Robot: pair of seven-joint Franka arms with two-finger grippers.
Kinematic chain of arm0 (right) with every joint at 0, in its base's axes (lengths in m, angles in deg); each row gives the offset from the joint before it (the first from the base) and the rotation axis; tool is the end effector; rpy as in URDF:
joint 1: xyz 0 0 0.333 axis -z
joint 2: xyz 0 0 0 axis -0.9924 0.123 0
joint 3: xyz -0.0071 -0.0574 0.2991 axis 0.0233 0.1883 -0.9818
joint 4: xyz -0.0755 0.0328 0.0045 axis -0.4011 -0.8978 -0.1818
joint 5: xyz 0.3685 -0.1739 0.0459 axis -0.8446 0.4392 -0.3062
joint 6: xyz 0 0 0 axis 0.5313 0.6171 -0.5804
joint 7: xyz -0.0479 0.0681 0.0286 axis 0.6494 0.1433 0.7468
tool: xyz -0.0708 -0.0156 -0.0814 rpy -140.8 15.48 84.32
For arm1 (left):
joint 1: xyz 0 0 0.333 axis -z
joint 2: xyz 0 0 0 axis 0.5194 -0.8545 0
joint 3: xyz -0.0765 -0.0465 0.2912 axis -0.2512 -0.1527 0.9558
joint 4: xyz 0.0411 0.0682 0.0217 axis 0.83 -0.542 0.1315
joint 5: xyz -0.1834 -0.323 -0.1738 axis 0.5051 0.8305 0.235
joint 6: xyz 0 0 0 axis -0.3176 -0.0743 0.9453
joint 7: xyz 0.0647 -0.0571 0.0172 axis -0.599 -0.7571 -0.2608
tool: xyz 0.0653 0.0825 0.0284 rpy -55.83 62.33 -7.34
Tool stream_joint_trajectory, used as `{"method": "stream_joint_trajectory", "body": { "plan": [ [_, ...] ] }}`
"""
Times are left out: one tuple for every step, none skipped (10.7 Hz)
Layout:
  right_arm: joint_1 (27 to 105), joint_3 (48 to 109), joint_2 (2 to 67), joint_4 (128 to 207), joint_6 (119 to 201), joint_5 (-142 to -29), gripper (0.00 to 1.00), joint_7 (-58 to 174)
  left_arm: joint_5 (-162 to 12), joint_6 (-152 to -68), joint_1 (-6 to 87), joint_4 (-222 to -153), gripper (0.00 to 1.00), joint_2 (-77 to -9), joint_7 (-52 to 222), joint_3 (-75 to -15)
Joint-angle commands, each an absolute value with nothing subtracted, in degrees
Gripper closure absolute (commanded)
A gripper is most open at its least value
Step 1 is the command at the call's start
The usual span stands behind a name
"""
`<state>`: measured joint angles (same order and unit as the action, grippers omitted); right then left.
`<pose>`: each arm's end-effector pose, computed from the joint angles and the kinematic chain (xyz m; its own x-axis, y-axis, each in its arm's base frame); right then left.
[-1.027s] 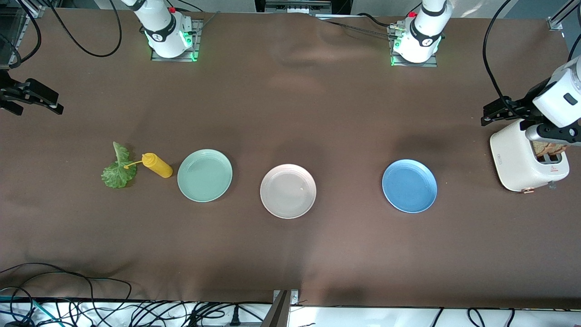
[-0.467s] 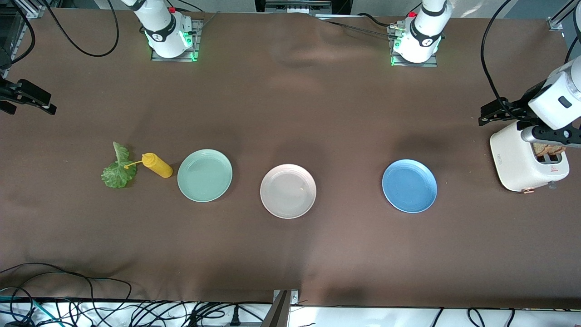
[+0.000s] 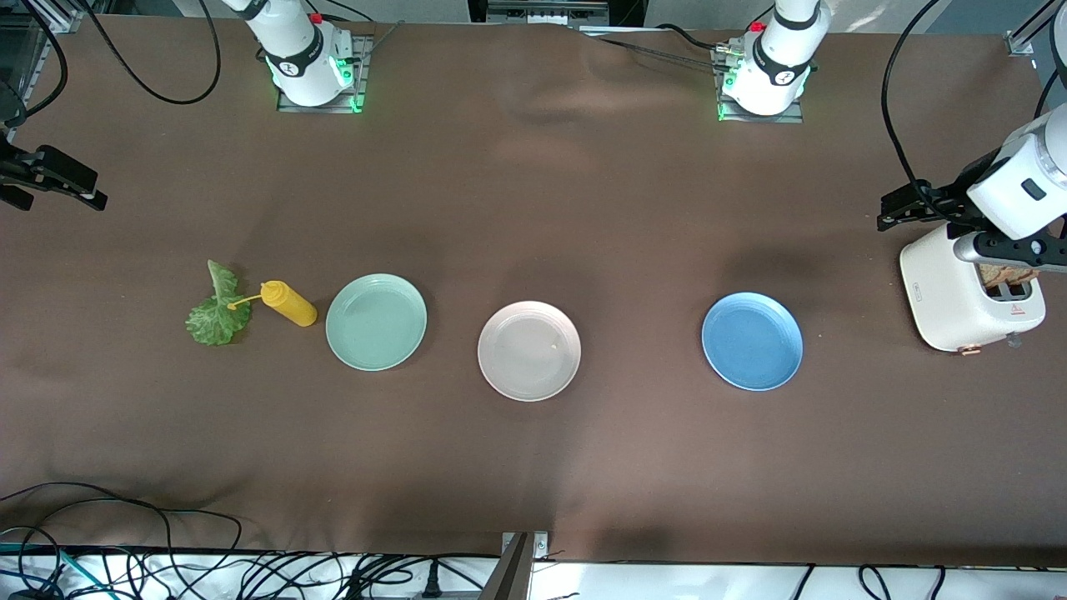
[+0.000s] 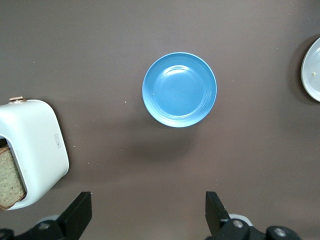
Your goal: Make sandwich on beige plate with both arms
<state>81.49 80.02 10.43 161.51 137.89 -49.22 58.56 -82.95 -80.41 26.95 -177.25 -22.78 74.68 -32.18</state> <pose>0.5722 -0.0521 0.5972 0.9998 0.0059 0.0210 0.0061 -0.9999 -0.0102 0.5928 -0.0132 0.5591 0.9888 -0.0858 -0.1225 -0.0813 -0.9958 0.0410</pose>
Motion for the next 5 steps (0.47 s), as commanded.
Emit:
{"method": "stream_joint_trajectory", "body": {
  "plan": [
    [81.4, 79.9, 10.4, 161.1, 137.4, -48.7, 0.0, 58.7, -81.2, -80.9, 26.4, -178.4, 0.0, -21.8, 74.0, -32.3],
    [81.4, 79.9, 10.4, 161.1, 137.3, -48.7, 0.0, 58.7, -81.2, -80.9, 26.4, -178.5, 0.0, -21.8, 74.0, -32.3],
    [81.3, 79.9, 10.4, 161.1, 137.3, -48.7, 0.0, 58.6, -81.3, -80.8, 26.4, -178.5, 0.0, -21.7, 74.0, -32.3],
    [81.2, 79.8, 10.4, 161.2, 137.2, -48.7, 0.0, 58.6, -81.9, -80.8, 26.3, -178.5, 0.0, -21.7, 74.0, -32.2],
    [81.2, 79.8, 10.4, 161.2, 137.2, -48.7, 0.0, 58.6, -81.9, -80.8, 25.7, -178.5, 0.0, -21.8, 74.0, -32.1]
  ]
}}
